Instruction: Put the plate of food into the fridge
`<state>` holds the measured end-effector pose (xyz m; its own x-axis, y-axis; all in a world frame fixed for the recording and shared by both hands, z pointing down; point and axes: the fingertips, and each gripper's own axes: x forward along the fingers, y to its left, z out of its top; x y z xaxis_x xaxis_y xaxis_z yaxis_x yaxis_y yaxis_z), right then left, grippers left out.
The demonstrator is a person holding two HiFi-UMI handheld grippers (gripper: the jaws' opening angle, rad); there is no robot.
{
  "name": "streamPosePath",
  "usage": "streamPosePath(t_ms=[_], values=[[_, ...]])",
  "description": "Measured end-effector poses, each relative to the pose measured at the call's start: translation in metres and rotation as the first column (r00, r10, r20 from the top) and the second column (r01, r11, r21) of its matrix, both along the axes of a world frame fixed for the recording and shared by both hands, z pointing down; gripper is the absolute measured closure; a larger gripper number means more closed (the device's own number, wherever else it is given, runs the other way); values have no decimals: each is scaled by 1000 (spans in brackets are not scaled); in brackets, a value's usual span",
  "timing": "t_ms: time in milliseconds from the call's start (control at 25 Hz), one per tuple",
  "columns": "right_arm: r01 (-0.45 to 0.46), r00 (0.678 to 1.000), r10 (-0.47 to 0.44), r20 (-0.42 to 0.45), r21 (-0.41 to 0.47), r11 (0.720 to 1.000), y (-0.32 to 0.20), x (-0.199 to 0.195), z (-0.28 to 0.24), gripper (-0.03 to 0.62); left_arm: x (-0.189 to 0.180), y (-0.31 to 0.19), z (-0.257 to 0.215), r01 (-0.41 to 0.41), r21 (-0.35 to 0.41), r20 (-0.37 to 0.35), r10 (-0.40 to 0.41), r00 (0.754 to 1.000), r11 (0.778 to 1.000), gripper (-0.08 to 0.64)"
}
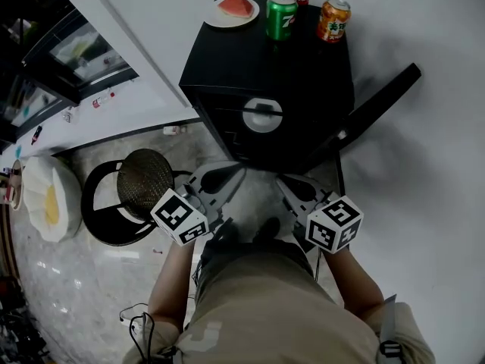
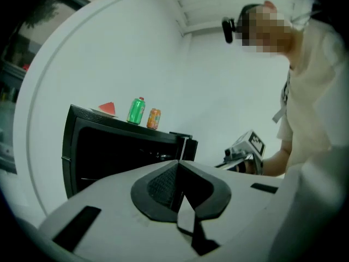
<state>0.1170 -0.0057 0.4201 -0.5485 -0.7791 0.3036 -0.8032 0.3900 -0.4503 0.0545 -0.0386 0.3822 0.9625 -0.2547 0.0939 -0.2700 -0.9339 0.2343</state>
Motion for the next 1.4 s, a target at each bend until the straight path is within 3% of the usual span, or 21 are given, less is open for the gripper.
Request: streamPosePath(t_ms=[80,320,680,1000,1200,1400], values=[[-11,1000,11,-6,15,1000,-1,-5,-6,571,-5,1,-14,-17,-17,-64,16,998,1000,548],[-38,999,38,-8,25,999,-8,-34,-15,571,-35,-2,-25,-47,51,-42,49,998,998,548],[-25,998,28,-54,50,998,-10,-107,-26,571,-115,4,-27,-35,36,-73,38,997,999,548],[-74,992,81,-93,76,994,-3,-152,-34,571,-172,24,-21,-71,15,-69,72,995,997,548],[-137,982,145,-122,78,988,15,-157,-36,571,-180,27,-12,-124,-7,-83,123,989,992,548],[-216,963,219,-158,36,976,46,-140,-31,571,-163,39,-17,-220,-75,-192,202,960,973,548]])
